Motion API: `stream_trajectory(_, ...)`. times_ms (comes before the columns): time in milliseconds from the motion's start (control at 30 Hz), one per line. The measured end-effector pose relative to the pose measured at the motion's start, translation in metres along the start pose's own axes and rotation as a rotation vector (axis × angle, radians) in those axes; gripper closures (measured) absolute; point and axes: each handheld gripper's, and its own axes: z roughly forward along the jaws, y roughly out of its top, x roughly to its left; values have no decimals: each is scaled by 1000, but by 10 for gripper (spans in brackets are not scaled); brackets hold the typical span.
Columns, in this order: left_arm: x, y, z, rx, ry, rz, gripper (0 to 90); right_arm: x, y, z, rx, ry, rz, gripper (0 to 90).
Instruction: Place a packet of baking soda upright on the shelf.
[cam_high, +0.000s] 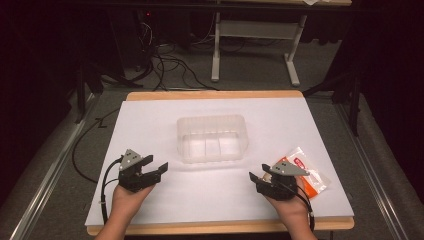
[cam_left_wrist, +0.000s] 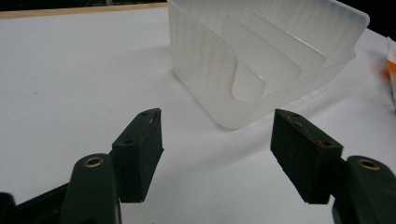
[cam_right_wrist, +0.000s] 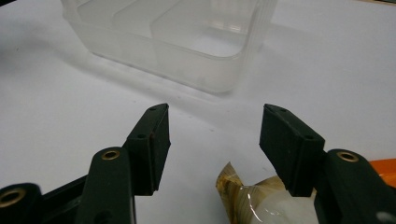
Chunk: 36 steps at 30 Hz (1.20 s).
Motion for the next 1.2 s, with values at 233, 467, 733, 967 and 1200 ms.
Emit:
stream_trajectory(233, 7, -2, 0, -7, 10, -16, 343, -1, -1, 1, 7, -6, -1, 422)
stream_trajectory(467, 6, -3, 1, -2, 10, -9, 328, 0, 0, 0, 6, 14, -36, 431)
stream_trajectory(733, 8, -2, 3, -16, 6, -17, 344, -11, 0, -6, -4, -6, -5, 424)
stream_trajectory(967, 6, -1, 2, -36, -4, -19, 351, -29, -5, -24, -46, -53, 42, 422)
stream_trajectory(1200, 7, -2, 3, -24, -16, -26, 358, -55, -9, -39, -67, -85, 121, 433)
